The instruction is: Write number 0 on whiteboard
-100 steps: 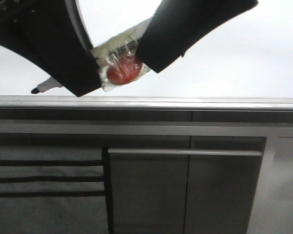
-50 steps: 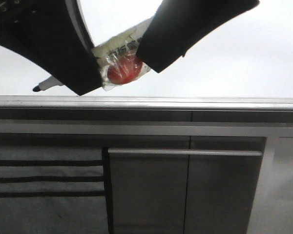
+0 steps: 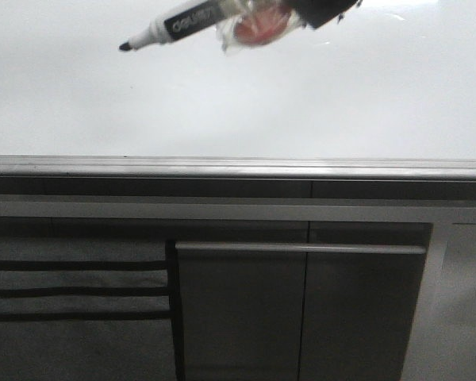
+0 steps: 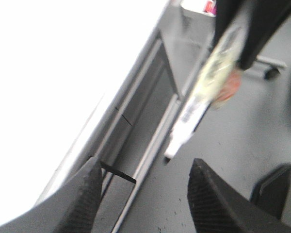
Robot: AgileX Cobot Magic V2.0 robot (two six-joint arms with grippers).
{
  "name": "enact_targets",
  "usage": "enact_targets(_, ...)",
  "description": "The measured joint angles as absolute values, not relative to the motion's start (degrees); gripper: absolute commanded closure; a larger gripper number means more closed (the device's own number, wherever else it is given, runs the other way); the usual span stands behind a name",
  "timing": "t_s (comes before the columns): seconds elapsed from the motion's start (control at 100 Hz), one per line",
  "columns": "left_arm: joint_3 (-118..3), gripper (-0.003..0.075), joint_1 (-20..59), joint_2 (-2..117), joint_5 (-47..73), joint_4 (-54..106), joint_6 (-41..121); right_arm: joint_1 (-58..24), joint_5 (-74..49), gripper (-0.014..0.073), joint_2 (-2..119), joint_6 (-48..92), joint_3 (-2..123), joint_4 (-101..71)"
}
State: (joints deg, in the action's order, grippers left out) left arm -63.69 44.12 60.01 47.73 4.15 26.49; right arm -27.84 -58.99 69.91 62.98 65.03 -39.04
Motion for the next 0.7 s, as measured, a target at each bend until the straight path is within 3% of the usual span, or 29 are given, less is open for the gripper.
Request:
enact_targets(0.41,-47.85,0.0352,31.05,40.39,41.0,4.15,15.21,-10.62,-47.39,0.0599,59.88,41.78,52.89,-40.49)
enact_targets(0.7,-39.13,0.0352,24.52,37.82,32.9,4.96,10.14,-9.03,-42.03,0.0599,61.49,37.62,48.54,-43.13)
